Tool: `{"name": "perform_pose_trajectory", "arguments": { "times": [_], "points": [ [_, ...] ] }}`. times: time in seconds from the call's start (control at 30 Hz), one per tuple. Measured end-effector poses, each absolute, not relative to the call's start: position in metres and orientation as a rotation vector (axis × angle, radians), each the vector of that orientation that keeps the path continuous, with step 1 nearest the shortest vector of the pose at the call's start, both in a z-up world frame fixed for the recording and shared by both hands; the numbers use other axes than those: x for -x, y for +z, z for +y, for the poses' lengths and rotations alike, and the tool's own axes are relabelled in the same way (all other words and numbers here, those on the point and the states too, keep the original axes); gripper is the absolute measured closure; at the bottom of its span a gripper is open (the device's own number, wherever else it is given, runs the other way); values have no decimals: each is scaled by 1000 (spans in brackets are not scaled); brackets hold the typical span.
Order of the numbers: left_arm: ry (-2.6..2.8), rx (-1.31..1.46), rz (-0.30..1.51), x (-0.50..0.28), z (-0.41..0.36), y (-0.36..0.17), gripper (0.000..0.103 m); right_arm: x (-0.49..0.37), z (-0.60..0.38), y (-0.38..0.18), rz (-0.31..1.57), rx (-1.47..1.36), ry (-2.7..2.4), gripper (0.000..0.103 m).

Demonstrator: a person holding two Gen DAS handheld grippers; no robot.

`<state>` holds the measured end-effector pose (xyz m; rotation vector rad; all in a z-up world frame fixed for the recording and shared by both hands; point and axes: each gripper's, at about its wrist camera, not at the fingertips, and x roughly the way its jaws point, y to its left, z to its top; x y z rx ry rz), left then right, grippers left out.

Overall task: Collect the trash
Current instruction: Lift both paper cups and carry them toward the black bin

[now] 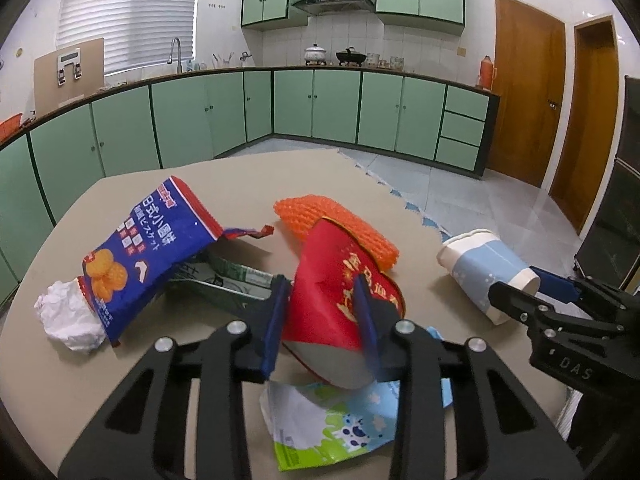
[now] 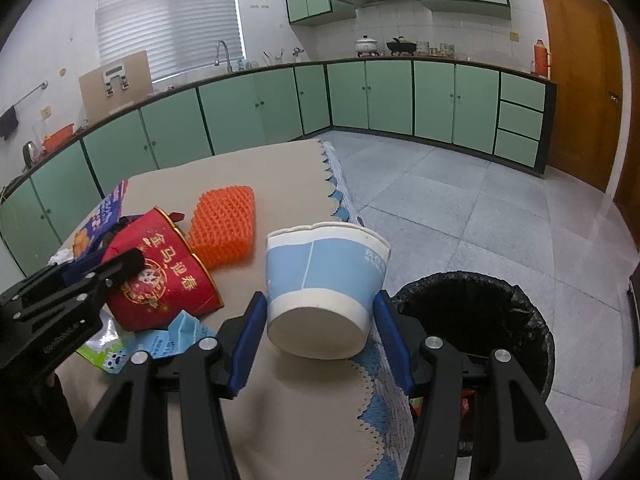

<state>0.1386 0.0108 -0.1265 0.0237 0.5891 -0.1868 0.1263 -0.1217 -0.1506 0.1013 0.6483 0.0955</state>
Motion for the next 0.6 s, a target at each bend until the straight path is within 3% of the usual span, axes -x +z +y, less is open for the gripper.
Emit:
{"name": "perform_pose_trajectory", "arguments": {
  "times": [0.4, 0.6],
  "points": [
    [-211, -46, 563, -128, 11, -120, 77, -123, -123, -147, 641, -93, 100, 48],
    [-228, -80, 580, -132, 3, -122, 72, -126, -124, -155, 672, -112, 102, 48]
  ]
}}
